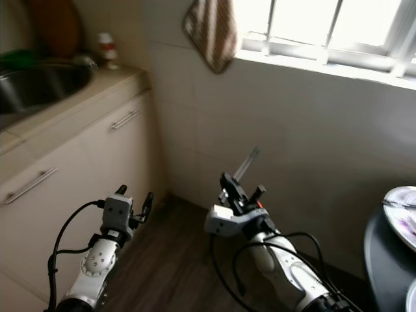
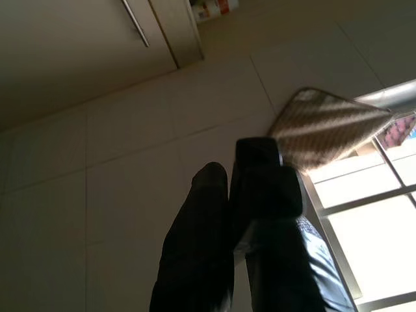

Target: Kitchen organization

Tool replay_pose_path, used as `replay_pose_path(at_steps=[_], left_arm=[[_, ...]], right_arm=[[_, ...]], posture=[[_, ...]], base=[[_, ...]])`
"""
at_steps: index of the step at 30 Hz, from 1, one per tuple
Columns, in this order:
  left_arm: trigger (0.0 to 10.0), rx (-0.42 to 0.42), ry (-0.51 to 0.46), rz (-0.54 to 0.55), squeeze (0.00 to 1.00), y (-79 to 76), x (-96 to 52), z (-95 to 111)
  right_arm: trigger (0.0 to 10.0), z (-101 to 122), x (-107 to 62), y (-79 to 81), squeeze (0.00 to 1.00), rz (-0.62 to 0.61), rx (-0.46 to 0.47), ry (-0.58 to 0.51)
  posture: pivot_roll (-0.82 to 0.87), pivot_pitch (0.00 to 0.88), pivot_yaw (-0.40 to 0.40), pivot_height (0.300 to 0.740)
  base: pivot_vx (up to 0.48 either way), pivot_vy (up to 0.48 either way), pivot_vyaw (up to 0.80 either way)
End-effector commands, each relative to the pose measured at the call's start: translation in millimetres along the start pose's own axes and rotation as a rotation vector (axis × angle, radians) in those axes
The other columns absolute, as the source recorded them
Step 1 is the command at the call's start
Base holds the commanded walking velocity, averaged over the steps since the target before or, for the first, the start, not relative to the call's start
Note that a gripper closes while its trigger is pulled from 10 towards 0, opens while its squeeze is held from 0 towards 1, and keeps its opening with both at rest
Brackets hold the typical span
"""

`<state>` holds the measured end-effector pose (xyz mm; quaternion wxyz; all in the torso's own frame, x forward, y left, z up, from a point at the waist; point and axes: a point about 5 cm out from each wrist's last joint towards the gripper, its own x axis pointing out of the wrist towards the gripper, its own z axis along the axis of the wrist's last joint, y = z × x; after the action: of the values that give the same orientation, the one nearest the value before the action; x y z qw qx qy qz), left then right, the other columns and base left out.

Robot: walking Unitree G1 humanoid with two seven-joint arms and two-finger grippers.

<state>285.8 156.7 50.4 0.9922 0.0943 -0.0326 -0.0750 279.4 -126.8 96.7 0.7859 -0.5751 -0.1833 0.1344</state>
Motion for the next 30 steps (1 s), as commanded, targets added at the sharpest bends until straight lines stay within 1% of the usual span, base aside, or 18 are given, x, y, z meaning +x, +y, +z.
replay_pose_path(at_steps=[1, 6, 7, 9, 11, 13, 14, 15, 17, 18, 19, 20, 21, 22, 25, 27, 28, 30], left_arm=[[10.0, 0.015, -0.02, 0.006, 0.0, 2.8, 1.4, 4.4], [10.0, 0.005, -0.071, 0.025, 0.0, 5.5, 7.1, 17.3], [10.0, 0.005, -0.071, 0.025, 0.0, 5.5, 7.1, 17.3], [10.0, -0.005, -0.097, 0.033, 0.0, 7.2, 9.5, 24.4], [10.0, -0.017, -0.148, 0.045, 0.0, 10.2, 11.6, 34.9], [10.0, -0.018, -0.171, 0.062, 0.0, 12.6, 13.5, 41.1], [10.0, -0.014, -0.202, 0.061, 0.0, 13.4, 15.2, 48.1], [10.0, -0.014, -0.202, 0.061, 0.0, 13.4, 15.2, 48.1], [10.0, 0.007, -0.256, 0.066, 0.0, 15.0, 17.8, 61.2], [10.0, 0.007, -0.256, 0.066, 0.0, 15.0, 17.8, 61.2], [10.0, 0.006, -0.278, 0.073, 0.0, 16.4, 18.4, 67.6], [10.0, 0.005, -0.282, 0.074, 0.0, 16.6, 18.4, 69.2], [10.0, 0.005, -0.29, 0.074, 0.0, 16.6, 18.5, 71.5], [10.0, 0.006, -0.296, 0.075, 0.0, 16.6, 18.3, 73.4], [10.0, 0.008, -0.298, 0.075, 0.0, 16.8, 17.2, 75.6], [10.0, 0.008, -0.299, 0.075, 0.0, 17.0, 16.8, 75.9], [10.0, 0.01, -0.297, 0.076, 0.0, 17.1, 16.5, 76.1], [10.0, 0.018, -0.284, 0.075, 0.0, 17.1, 16.1, 73.8]], right_arm=[[10.0, 1.6, 3.0, -4.3, 0.0, -0.021, 0.005, -0.012], [10.0, 0.5, 6.6, -6.7, 0.0, -0.04, -0.002, -0.022], [10.0, 0.5, 6.6, -6.7, 0.0, -0.04, -0.002, -0.022], [10.0, -0.2, 10.2, -9.9, 0.0, -0.059, 0.018, -0.012], [10.0, 0.1, 13.9, -14.3, 0.0, -0.084, 0.038, -0.016], [10.0, -0.4, 16.0, -17.8, 0.0, -0.108, 0.047, -0.014], [10.0, -0.5, 18.5, -20.7, 0.0, -0.119, 0.056, -0.013], [10.0, -0.5, 18.5, -20.7, 0.0, -0.119, 0.056, -0.013], [10.0, -0.3, 23.2, -28.5, 0.0, -0.154, 0.121, -0.017], [10.0, -0.3, 23.2, -28.5, 0.0, -0.154, 0.121, -0.017], [10.0, 0.6, 26.1, -33.4, 0.0, -0.174, 0.156, -0.026], [10.0, 1.1, 26.9, -35.3, 0.0, -0.183, 0.173, -0.03], [10.0, 1.6, 28.1, -39.3, 0.0, -0.207, 0.242, -0.03], [10.0, 1.8, 29.2, -42.9, 0.0, -0.23, 0.278, -0.029], [10.0, 1.3, 34.0, -50.4, 0.0, -0.275, 0.412, -0.015], [10.0, 1.6, 34.9, -51.4, 0.0, -0.283, 0.421, -0.013], [10.0, 0.3, 36.5, -52.7, 0.0, -0.296, 0.453, 0.001], [10.0, -1.6, 37.4, -51.1, 0.0, -0.291, 0.454, 0.011]], posture=[[0.0, 0.0, -0.015, 0.74], [0.0, 0.0, -0.015, 0.74], [0.0, 0.0, -0.015, 0.74], [0.01, 0.0, -0.014, 0.74], [0.01, 0.0, -0.013, 0.74], [0.01, 0.0, -0.014, 0.74], [0.01, 0.0, -0.014, 0.74], [0.01, 0.0, -0.014, 0.74], [0.01, 0.0, -0.015, 0.74], [0.01, 0.0, -0.015, 0.74], [0.01, 0.0, -0.013, 0.74], [0.01, 0.0, -0.013, 0.74], [0.01, 0.0, -0.013, 0.74], [0.02, 0.0, -0.012, 0.74], [0.02, 0.0, -0.012, 0.74], [0.02, 0.0, -0.011, 0.74], [0.02, 0.0, -0.011, 0.74], [0.03, 0.0, -0.014, 0.74]], base=[[0.0, 0.0, 0.8], [0.0, 0.0, 0.8], [0.0, 0.0, 0.8], [0.0, 0.0, 0.8], [0.0, 0.0, 0.8], [0.0, 0.0, 0.8], [0.0, 0.0, 0.8], [0.0, 0.0, 0.8], [0.137, 0.0, 0.8], [0.274, 0.0, 0.8], [0.289, 0.0, 0.8], [0.315, 0.0, 0.8], [0.33, 0.0, 0.8], [0.352, 0.0, 0.8], [0.369, 0.0, 0.0], [0.39, 0.0, 0.0], [0.405, 0.0, 0.0], [0.401, 0.0, 0.0]])
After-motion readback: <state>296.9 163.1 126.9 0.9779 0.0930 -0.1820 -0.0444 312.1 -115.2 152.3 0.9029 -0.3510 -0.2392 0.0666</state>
